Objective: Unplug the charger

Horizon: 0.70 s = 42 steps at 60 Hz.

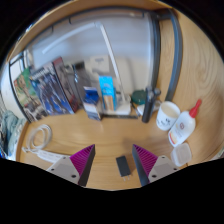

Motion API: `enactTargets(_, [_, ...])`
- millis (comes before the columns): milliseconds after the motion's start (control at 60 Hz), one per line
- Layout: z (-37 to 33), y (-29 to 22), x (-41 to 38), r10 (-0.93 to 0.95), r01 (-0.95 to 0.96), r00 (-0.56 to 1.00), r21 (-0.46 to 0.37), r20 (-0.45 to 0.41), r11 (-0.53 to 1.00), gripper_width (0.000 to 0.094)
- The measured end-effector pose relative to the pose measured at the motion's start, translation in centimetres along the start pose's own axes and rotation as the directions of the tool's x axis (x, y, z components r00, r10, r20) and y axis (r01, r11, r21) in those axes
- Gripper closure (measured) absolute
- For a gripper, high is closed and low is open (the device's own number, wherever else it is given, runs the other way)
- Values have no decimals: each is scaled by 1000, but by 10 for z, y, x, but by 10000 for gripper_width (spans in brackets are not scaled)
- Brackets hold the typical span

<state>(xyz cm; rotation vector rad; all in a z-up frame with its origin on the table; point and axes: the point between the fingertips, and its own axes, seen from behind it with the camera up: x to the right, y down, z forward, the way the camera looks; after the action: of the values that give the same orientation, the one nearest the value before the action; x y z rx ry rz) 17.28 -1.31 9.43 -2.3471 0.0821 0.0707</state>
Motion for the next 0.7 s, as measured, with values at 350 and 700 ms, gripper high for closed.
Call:
enactTargets(350, [-179, -53, -104, -50, 11, 994, 371, 95, 929, 77])
enactTargets(700, [-247, 42, -166, -87, 39, 989, 350, 121, 936, 82])
